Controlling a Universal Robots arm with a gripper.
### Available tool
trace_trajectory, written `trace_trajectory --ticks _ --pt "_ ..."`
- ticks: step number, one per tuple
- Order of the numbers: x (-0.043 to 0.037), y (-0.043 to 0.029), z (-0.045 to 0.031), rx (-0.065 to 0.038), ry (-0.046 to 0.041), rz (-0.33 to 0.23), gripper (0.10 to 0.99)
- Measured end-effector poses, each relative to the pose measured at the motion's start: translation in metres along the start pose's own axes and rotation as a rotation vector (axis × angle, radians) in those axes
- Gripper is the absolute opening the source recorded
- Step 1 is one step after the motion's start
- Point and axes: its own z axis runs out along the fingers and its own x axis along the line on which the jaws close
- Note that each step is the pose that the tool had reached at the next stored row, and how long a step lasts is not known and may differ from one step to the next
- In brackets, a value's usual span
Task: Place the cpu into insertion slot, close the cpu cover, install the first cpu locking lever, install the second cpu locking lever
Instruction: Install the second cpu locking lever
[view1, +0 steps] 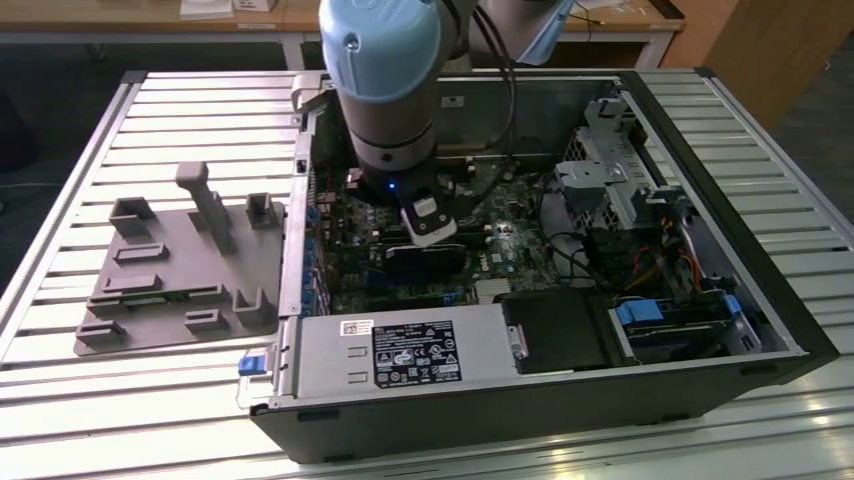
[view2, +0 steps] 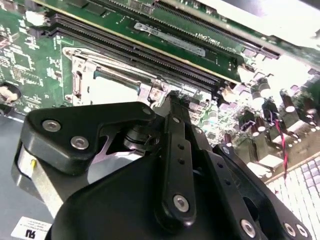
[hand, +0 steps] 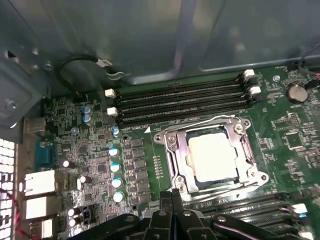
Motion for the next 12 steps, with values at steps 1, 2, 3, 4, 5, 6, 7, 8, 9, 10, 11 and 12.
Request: trace_trajectory --ticks 1,2,3,4,5,6,7,8,9,10,11,12 --pt "-0.0001 0.0004 -0.0014 0.009 -0.0016 -0.001 0.106" --pt "-0.0001 0.0008 -0.0028 0.021 -0.0035 -0.001 0.106" --pt "-0.0003 0.0012 -0.0036 0.030 -0.0053 -0.001 0.106" --pt "-0.0013 0.0014 -0.0039 0.035 -0.0064 -0.001 0.106" --pt "-0.0031 0.0018 -0.0039 0.037 -0.0070 -0.001 0.106" --pt "-0.0053 0.0022 -0.0037 0.037 -0.0071 0.000 0.106" --pt "-0.0079 0.0027 -0.0035 0.037 -0.0071 0.000 0.106" --pt "-0.0106 0.0031 -0.0032 0.037 -0.0070 0.001 0.106" --pt "-0.0135 0.0036 -0.0029 0.037 -0.0069 0.001 0.106" --pt "-0.0166 0.0042 -0.0027 0.037 -0.0067 0.001 0.106" --pt "-0.0192 0.0046 -0.0024 0.038 -0.0064 0.001 0.106" --pt "-0.0221 0.0051 -0.0022 0.038 -0.0063 0.001 0.106"
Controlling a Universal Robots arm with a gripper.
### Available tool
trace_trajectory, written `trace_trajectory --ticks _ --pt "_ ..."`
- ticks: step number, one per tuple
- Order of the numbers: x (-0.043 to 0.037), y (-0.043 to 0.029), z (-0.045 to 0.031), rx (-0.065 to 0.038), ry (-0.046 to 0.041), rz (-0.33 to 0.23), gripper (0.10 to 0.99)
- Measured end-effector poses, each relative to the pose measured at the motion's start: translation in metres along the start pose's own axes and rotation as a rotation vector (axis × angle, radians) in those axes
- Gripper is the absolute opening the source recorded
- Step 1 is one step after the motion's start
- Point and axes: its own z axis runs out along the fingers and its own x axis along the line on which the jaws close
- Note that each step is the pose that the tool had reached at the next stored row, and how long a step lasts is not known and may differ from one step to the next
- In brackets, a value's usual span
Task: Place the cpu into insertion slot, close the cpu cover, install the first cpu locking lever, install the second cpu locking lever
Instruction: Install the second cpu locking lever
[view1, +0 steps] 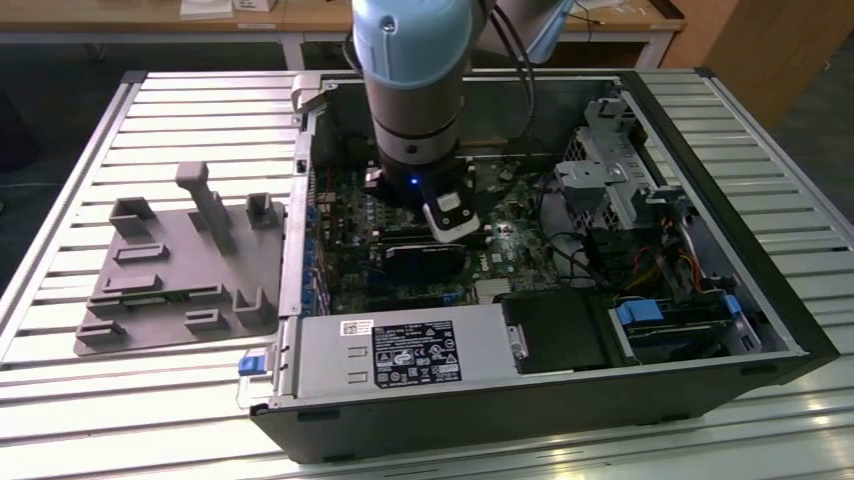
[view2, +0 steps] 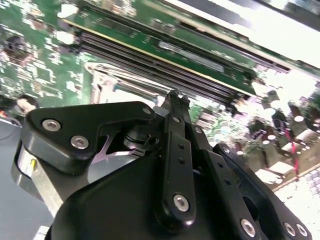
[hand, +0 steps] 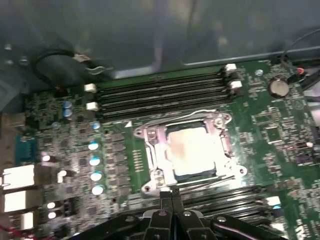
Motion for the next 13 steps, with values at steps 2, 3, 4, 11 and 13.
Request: trace_trajectory --ticks 2,3,4,11,13 --pt "-0.0049 0.0009 0.0004 0.000 0.0001 0.000 0.106" --pt "-0.0067 0.0014 0.0007 0.000 0.0001 0.000 0.106" --pt "-0.0085 0.0019 0.0008 0.000 0.0002 0.000 0.106" --pt "-0.0214 0.0095 0.0036 0.010 -0.0007 0.000 0.106" --pt "-0.0229 0.0137 0.0049 0.016 -0.0014 0.000 0.106"
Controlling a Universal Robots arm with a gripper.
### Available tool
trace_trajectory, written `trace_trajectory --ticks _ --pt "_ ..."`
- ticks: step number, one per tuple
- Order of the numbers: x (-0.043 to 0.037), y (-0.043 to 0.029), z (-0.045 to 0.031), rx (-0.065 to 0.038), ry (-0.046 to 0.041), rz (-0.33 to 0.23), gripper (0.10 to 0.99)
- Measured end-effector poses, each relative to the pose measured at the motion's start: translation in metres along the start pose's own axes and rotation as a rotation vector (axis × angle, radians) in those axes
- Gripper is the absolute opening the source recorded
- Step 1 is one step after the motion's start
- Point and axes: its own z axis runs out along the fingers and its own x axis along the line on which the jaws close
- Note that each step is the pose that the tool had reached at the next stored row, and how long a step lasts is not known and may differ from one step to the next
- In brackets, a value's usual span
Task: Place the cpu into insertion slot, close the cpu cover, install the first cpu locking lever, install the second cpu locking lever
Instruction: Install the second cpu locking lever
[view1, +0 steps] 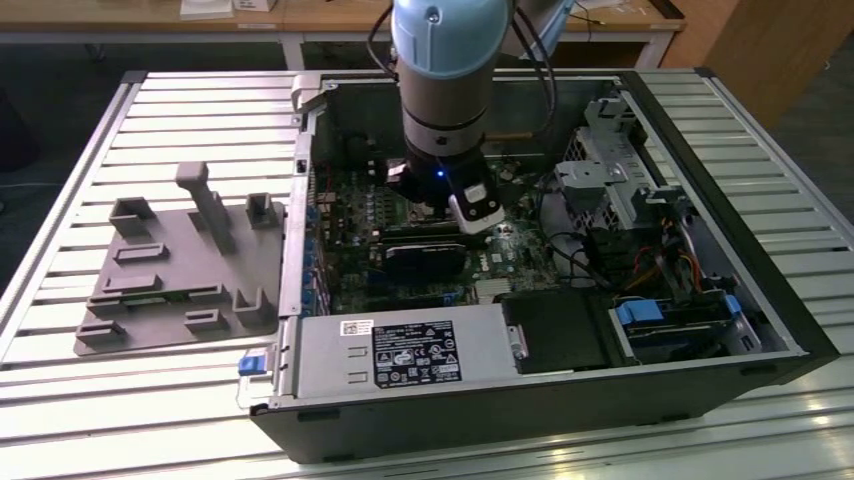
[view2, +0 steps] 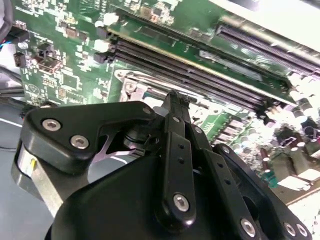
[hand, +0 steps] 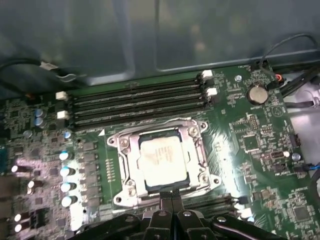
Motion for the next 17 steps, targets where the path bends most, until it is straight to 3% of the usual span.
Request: trace_trajectory --ticks 4,8,11,17 --pt "-0.0007 0.0093 0.0026 0.019 -0.0025 -0.002 0.106" --pt "0.0001 0.0183 0.0052 0.048 -0.0054 -0.004 0.106" --pt "0.0018 0.0260 0.0073 0.064 -0.0079 -0.005 0.106" --pt "0.0046 0.0397 0.0111 0.083 -0.0115 -0.007 0.106"
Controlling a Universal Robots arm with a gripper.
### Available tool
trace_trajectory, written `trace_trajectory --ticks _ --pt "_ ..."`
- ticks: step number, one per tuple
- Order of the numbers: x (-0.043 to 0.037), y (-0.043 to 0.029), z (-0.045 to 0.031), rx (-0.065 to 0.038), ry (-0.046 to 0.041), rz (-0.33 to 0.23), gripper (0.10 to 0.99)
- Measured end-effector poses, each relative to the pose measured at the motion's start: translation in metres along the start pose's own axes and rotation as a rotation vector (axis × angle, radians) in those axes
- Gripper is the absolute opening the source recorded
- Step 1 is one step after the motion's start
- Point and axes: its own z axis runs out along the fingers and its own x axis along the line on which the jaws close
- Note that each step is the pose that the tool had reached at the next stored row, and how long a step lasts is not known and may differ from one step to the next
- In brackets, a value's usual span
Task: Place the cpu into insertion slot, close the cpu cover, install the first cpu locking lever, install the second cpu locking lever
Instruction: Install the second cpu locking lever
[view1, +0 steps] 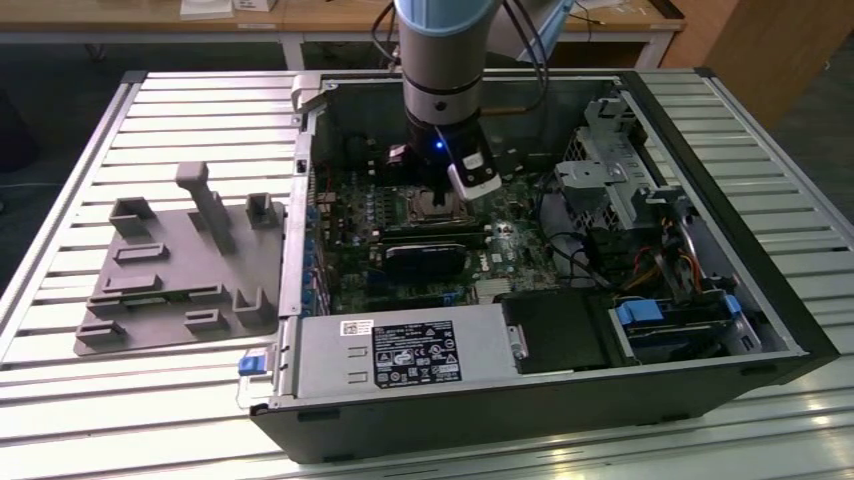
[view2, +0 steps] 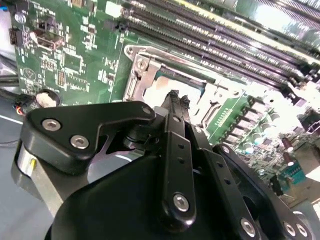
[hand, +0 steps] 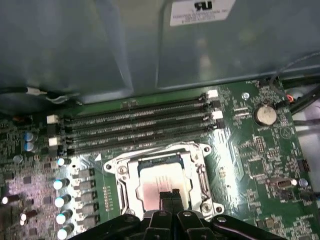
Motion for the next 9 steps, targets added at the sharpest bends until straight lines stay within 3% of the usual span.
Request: trace_trajectory --ticks 3,9 --pt "0.0004 0.0018 0.0003 0.007 -0.0012 -0.001 0.106" --pt "0.0004 0.0019 0.0003 0.009 -0.0016 -0.001 0.106"
